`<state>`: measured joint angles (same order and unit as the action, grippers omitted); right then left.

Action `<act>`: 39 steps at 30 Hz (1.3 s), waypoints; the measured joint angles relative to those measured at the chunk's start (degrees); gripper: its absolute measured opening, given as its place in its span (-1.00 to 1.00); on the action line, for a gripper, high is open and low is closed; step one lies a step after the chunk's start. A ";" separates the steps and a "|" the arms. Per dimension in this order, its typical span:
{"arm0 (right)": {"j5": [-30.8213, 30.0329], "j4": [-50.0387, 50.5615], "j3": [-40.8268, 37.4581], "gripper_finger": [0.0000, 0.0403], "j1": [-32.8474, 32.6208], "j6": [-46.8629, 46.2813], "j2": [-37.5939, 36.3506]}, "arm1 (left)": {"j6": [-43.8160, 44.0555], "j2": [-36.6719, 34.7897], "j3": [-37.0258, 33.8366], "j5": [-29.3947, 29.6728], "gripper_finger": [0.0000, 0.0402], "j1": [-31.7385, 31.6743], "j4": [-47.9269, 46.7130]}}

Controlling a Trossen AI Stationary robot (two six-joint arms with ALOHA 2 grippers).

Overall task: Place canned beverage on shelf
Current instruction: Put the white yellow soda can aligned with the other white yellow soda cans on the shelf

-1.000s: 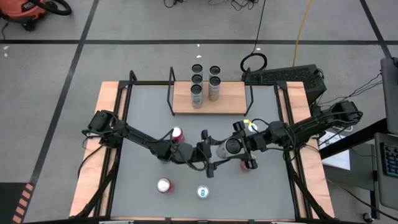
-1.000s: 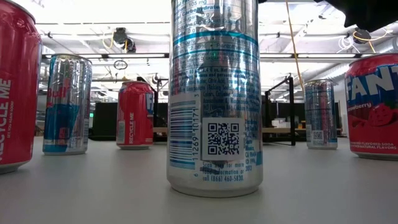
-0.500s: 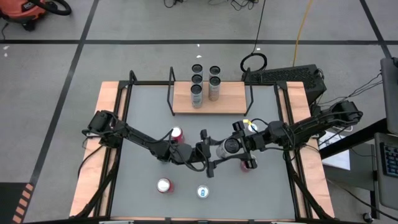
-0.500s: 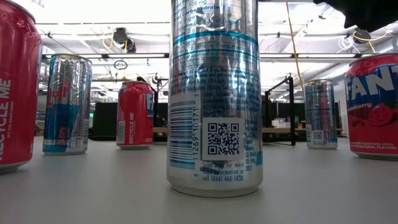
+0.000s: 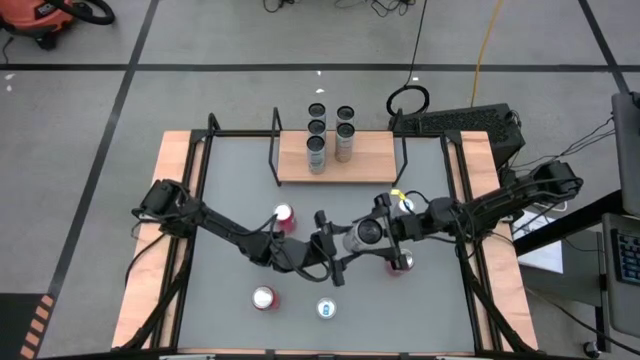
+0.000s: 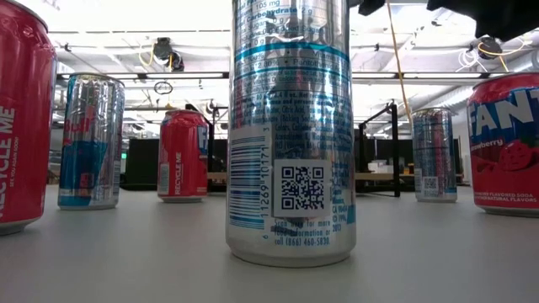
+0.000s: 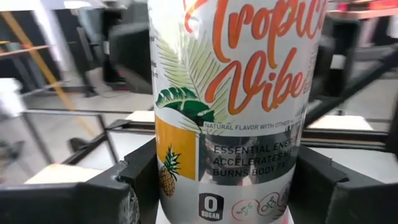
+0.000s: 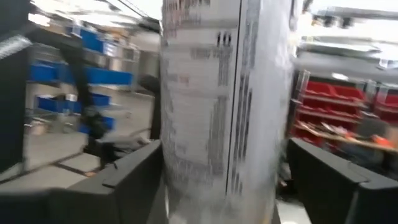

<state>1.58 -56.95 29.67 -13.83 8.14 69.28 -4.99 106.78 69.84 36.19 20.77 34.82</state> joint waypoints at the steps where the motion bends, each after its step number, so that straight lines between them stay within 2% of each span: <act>1: -1.86 0.52 0.00 0.55 -0.55 -0.02 0.00 | -0.01 -0.02 0.00 2.14 0.24 0.33 0.03; 7: -16.85 0.03 0.00 0.80 -4.27 0.15 -0.60 | -0.31 -0.02 0.00 18.08 0.25 1.94 0.07; 10: -21.14 -1.18 0.00 0.86 -5.46 0.46 -1.25 | 0.08 -0.02 0.00 24.76 0.25 2.22 0.04; 12: -23.16 -2.19 0.18 0.87 -5.87 0.44 -1.54 | 0.39 -0.02 0.00 26.96 0.25 2.24 -0.11; 16: -26.67 -0.28 3.82 0.87 -6.18 1.45 -1.57 | 3.75 -0.02 0.00 27.52 0.25 2.26 -0.77; 23: -32.85 14.97 13.99 0.87 -6.18 1.55 -1.57 | 4.72 -0.02 0.00 27.74 0.25 2.61 -1.73; 29: -32.91 25.18 19.45 0.86 -6.18 -0.05 -1.57 | 4.64 0.00 0.00 28.19 0.25 2.61 -3.04; 39: -31.85 25.52 19.63 0.58 -4.78 -2.14 -1.22 | 4.67 0.00 0.00 30.03 0.25 1.32 -4.18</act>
<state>-30.27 -31.42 49.30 -18.60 6.00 68.06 -0.33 106.78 69.84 66.22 22.09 30.65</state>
